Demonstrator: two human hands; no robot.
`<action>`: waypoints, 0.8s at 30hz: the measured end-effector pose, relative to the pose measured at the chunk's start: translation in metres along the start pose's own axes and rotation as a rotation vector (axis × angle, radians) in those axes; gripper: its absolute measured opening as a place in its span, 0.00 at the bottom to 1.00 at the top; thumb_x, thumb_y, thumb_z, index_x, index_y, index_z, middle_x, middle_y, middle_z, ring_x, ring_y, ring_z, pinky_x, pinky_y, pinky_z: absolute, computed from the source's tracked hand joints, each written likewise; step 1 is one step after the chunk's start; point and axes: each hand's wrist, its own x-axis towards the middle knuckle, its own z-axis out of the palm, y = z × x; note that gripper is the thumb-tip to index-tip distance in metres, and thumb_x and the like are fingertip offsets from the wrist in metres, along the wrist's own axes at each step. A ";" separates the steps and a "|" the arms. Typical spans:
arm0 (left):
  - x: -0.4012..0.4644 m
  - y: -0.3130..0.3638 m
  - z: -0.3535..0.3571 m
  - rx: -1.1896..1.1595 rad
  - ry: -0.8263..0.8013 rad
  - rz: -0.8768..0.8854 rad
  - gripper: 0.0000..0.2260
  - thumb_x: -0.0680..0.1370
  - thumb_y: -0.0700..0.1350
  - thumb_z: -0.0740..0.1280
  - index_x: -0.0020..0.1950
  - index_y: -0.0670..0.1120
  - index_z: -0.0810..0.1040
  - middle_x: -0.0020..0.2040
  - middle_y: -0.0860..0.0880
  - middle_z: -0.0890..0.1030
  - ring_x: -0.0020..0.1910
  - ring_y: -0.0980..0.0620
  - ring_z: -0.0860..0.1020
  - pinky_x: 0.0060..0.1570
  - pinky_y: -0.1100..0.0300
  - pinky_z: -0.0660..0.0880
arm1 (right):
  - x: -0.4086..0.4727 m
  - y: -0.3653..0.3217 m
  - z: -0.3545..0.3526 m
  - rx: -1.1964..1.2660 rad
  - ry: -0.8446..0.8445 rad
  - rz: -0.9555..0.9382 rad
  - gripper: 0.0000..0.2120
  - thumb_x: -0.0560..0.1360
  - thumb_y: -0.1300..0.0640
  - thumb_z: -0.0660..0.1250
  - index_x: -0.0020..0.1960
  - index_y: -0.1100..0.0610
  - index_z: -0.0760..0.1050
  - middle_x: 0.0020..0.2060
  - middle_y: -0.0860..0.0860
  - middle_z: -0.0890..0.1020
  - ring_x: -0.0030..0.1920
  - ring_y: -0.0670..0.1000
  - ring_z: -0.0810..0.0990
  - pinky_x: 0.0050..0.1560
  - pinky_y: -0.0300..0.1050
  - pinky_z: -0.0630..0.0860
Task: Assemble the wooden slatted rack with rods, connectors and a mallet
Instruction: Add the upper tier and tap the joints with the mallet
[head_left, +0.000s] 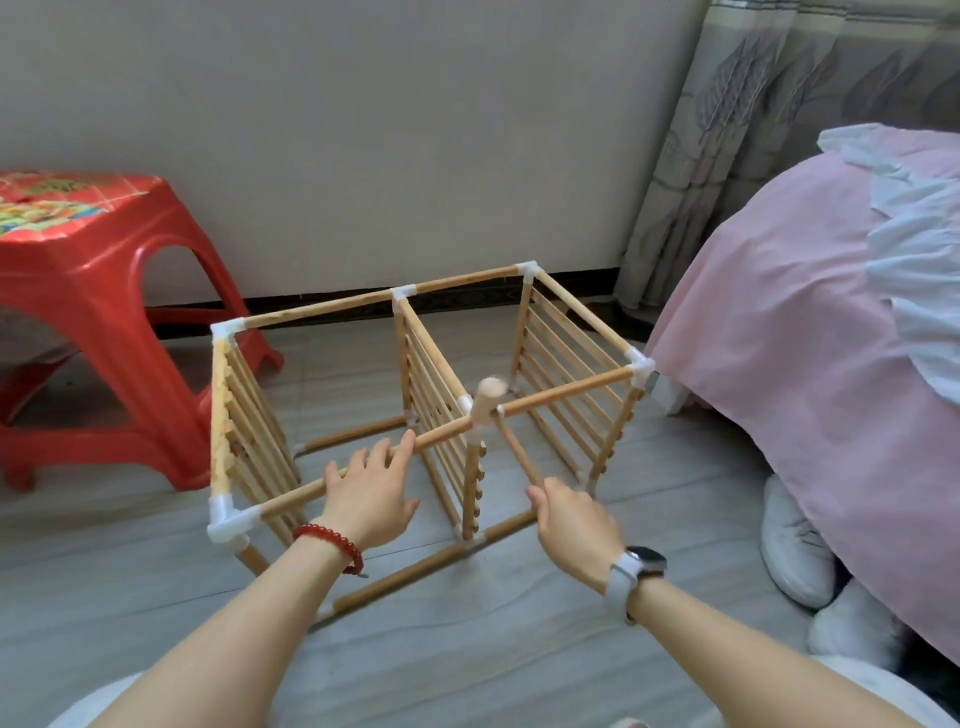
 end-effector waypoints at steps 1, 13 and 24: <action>-0.002 0.001 0.002 0.000 -0.009 0.008 0.34 0.80 0.56 0.58 0.78 0.52 0.39 0.78 0.47 0.51 0.75 0.45 0.54 0.71 0.39 0.54 | 0.001 0.005 0.000 -0.017 0.000 0.014 0.13 0.82 0.49 0.48 0.49 0.55 0.66 0.34 0.48 0.74 0.37 0.52 0.77 0.36 0.45 0.68; 0.003 0.002 0.000 -0.059 0.033 0.024 0.30 0.81 0.54 0.56 0.78 0.52 0.45 0.76 0.48 0.57 0.73 0.46 0.60 0.69 0.42 0.58 | 0.007 -0.006 -0.016 0.262 0.428 -0.165 0.15 0.79 0.46 0.47 0.44 0.54 0.64 0.25 0.45 0.67 0.24 0.45 0.67 0.24 0.34 0.60; 0.008 0.007 -0.002 -0.308 0.144 0.032 0.23 0.82 0.49 0.56 0.76 0.48 0.57 0.71 0.49 0.66 0.68 0.48 0.67 0.67 0.48 0.62 | 0.020 0.004 -0.004 0.227 -0.019 0.042 0.16 0.82 0.49 0.49 0.38 0.53 0.65 0.29 0.49 0.71 0.32 0.51 0.72 0.35 0.45 0.67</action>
